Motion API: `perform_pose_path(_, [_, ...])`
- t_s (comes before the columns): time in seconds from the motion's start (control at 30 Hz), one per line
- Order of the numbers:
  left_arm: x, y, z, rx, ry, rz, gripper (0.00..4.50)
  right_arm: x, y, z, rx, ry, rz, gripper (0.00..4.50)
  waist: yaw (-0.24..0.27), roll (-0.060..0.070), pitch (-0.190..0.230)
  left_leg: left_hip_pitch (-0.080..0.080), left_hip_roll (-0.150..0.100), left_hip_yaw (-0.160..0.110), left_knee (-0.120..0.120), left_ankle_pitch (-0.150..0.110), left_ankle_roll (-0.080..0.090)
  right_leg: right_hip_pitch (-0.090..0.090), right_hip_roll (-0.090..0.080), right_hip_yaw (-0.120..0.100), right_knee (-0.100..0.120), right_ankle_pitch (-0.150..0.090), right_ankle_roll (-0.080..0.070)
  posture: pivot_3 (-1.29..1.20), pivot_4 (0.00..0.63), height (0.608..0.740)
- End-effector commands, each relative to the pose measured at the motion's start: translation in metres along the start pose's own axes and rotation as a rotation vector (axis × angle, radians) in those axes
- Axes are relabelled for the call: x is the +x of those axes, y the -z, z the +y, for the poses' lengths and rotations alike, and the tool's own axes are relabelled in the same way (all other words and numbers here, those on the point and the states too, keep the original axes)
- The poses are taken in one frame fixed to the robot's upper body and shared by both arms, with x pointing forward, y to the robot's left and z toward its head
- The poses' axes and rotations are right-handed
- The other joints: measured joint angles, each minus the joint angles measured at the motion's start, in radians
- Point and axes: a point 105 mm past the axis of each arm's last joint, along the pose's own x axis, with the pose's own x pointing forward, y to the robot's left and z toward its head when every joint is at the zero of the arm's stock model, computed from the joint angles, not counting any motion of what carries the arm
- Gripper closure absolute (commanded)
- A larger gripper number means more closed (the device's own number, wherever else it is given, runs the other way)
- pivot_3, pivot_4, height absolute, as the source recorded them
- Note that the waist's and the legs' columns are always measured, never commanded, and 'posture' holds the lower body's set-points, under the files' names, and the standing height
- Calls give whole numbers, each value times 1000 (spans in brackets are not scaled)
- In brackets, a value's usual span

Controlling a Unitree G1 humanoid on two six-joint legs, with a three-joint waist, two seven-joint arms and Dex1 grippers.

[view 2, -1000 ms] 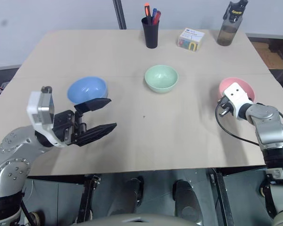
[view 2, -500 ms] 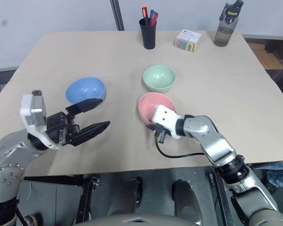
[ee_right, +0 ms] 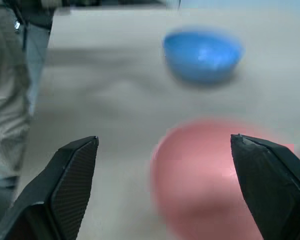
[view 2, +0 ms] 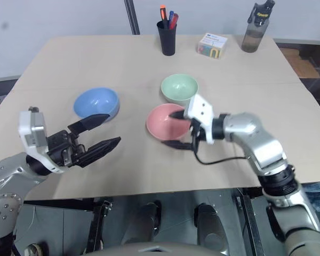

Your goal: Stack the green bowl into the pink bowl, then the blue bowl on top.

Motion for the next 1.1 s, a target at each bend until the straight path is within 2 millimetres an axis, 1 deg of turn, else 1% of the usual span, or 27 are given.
perform_pose_path(0.03, [1, -11, -3, 57, -2, -29, 0, -10, 28, -56, -307, 147, 198, 85, -2, 0, 0, 0, 0, 0, 0, 0, 0, 0, 0, 0, 0, 0, 0, 0, 150, 740])
perform_pose_path(0.07, [1, -11, -3, 60, -6, -28, 0, -10, 37, -66, -379, 149, 253, 85, -3, 0, 0, 0, 0, 0, 0, 0, 0, 0, 0, 0, 0, 0, 0, 0, 150, 740])
perform_pose_path(0.13, [0, -11, -3, 70, -9, -22, 0, -6, 54, -80, -441, 142, 318, 85, -5, 0, 0, 0, 0, 1, 0, 0, 0, 0, 0, 0, -1, 0, 0, 0, 150, 740])
perform_pose_path(0.23, [-2, -14, -6, 78, -27, -25, 0, 8, 71, -94, -543, 127, 377, 85, -7, 0, 0, -2, 0, 1, -2, 0, 0, -2, 0, 1, -1, 3, -4, 0, 150, 740])
perform_pose_path(0.33, [-5, -15, -9, 81, -42, -23, 0, 21, 77, -99, -594, 136, 392, 85, -10, 0, 1, -2, 0, 2, -6, 0, 0, -4, 0, 3, -2, 4, -3, 0, 150, 740])
perform_pose_path(0.4, [-7, -15, -11, 83, -58, -22, 0, 30, 77, -100, -613, 142, 391, 85, -10, 0, 1, -2, 0, 2, -7, 0, 0, -4, 0, 3, -2, 5, -1, 0, 150, 740])
perform_pose_path(0.5, [-9, -16, -14, 84, -76, -22, 0, 39, 79, -100, -621, 146, 394, 85, -9, 0, 1, -1, 0, 2, -8, 0, 0, -4, 0, 3, -3, 5, -2, 0, 150, 740])
perform_pose_path(0.53, [-10, -17, -14, 86, -82, -20, 0, 41, 81, -98, -624, 139, 400, 464, -7, 1, 1, -1, 0, 2, -8, 0, 0, -4, 0, 3, -3, 4, -3, 0, 150, 740])
perform_pose_path(0.57, [-12, -17, -15, 87, -90, -20, 0, 44, 83, -97, -624, 130, 406, 582, -5, 1, 1, -1, 0, 2, -8, 0, 0, -4, 0, 3, -3, 4, -4, 0, 150, 740])
perform_pose_path(0.67, [-15, -18, -18, 89, -110, -19, 0, 48, 85, -94, -628, 110, 408, 1624, -4, 1, 1, 0, -1, 1, -8, 0, 0, -3, 0, 3, -2, 3, -5, 0, 150, 740])
perform_pose_path(0.7, [-16, -18, -18, 89, -113, -19, 0, 49, 84, -94, -627, 109, 405, 1774, -5, 1, 1, 0, -1, 1, -8, 0, 0, -3, 0, 3, -2, 3, -5, 0, 150, 740])
perform_pose_path(0.73, [-16, -18, -18, 88, -115, -19, 0, 49, 84, -94, -627, 107, 405, 2110, -6, 1, 2, 0, -1, 1, -8, 0, -1, -3, 0, 3, -2, 3, -5, 0, 150, 740])
perform_pose_path(0.77, [-16, -18, -19, 88, -117, -19, 0, 49, 84, -93, -629, 103, 405, 2647, -5, 1, 2, 0, -1, 1, -8, 0, -1, -3, 0, 3, -2, 3, -5, 0, 150, 740])
perform_pose_path(0.83, [-17, -18, -19, 86, -121, -20, 0, 49, 83, -93, -633, 96, 403, 3402, -6, 1, 2, 0, -1, 1, -8, 0, 0, -3, 0, 3, -1, 3, -5, 0, 150, 740])
perform_pose_path(0.87, [-17, -18, -19, 86, -122, -21, 0, 49, 82, -93, -636, 92, 400, 3880, -6, 1, 2, 0, -1, 1, -8, 0, -1, -3, 0, 3, -1, 3, -5, 0, 150, 740])
perform_pose_path(0.93, [-16, -18, -19, 84, -122, -24, 0, 47, 81, -93, -636, 80, 397, 4445, -6, 1, 2, 0, -1, 1, -8, 0, -1, -3, 1, 3, -1, 3, -5, 0, 150, 740])
perform_pose_path(1.0, [-16, -17, -18, 81, -118, -27, 0, 43, 75, -95, -635, 76, 378, 4445, -6, 1, 2, 0, -1, 1, -8, 0, -1, -3, 1, 3, -1, 3, -5, 0, 150, 740])
perform_pose_path(1.1, [-15, -15, -17, 76, -113, -27, 0, 35, 58, -97, -585, 65, 292, 4445, -5, 1, 2, 0, -1, 1, -8, 0, -1, -3, 1, 3, -1, 3, -5, 0, 150, 740])
